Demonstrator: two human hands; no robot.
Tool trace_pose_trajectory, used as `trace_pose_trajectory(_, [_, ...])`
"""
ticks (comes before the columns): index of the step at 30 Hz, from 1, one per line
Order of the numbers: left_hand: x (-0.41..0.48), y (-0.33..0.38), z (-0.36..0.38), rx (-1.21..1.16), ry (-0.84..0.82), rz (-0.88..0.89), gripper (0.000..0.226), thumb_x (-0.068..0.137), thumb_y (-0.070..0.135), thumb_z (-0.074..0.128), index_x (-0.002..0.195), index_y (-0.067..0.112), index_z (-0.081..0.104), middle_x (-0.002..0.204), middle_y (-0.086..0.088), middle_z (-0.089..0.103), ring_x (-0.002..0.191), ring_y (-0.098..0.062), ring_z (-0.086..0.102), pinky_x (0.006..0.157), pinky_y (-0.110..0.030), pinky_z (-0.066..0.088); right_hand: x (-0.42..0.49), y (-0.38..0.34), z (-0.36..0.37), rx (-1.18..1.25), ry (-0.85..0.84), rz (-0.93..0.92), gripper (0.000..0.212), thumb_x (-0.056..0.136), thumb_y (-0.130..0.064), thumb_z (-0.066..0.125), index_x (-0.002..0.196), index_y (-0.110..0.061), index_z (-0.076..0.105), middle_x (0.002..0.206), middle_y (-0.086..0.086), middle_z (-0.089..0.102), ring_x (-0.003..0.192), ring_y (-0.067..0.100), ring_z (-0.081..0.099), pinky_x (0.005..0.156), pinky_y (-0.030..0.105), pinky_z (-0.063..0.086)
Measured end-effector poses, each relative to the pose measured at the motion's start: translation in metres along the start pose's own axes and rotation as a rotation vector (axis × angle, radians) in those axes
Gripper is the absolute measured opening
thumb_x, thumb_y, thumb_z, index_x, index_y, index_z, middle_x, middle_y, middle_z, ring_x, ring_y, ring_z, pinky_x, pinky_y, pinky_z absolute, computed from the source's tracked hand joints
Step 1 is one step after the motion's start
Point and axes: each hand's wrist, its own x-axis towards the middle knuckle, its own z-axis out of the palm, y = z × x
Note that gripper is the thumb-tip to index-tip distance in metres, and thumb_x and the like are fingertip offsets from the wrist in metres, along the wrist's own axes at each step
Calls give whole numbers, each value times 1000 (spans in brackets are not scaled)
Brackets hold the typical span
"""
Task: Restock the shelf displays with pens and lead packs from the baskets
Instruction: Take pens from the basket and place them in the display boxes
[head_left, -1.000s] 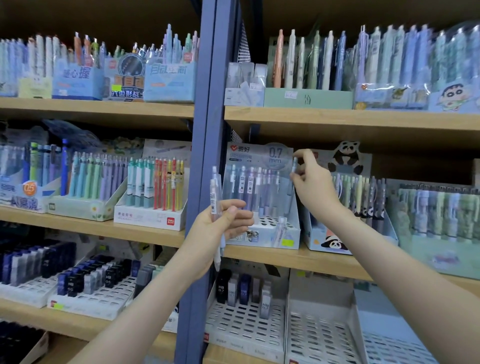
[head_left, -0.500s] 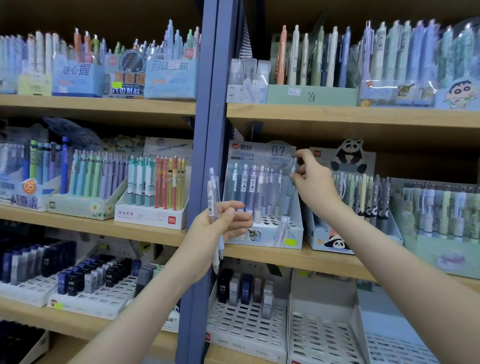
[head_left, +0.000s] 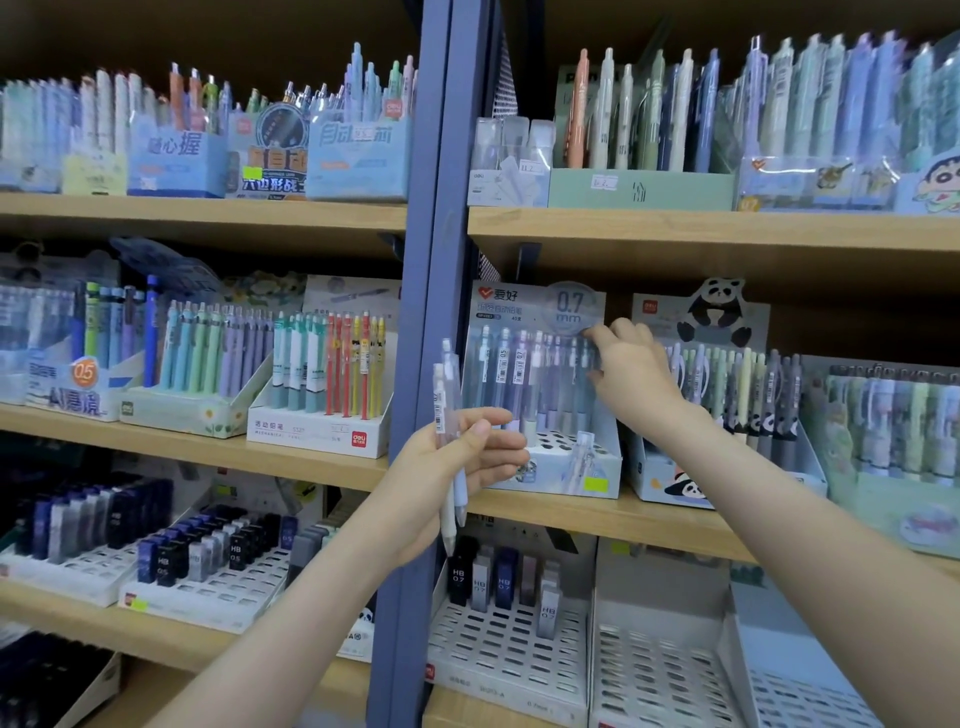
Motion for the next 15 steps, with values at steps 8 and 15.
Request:
trace_pose_trajectory(8, [-2,0,5,58,-100,-92,18,91,16,50,98,4,62,80,-8,71,75,-17,70,69,-24,57,-3,-3,-8,-69,-134,26,59,96,-8,41,150,-17,22,136,10,36,121,30,29,97,37,29])
trace_pose_trajectory(15, [0,3,6,114,-109,-87,16,97,11,47,97,4,61,78,-7,69,72,-16,68,67,-24,56,-8,1,-7,-37,-134,-20,60,94,-2,38,150,-16,22,144,8,34,125,29,30,100,39,29])
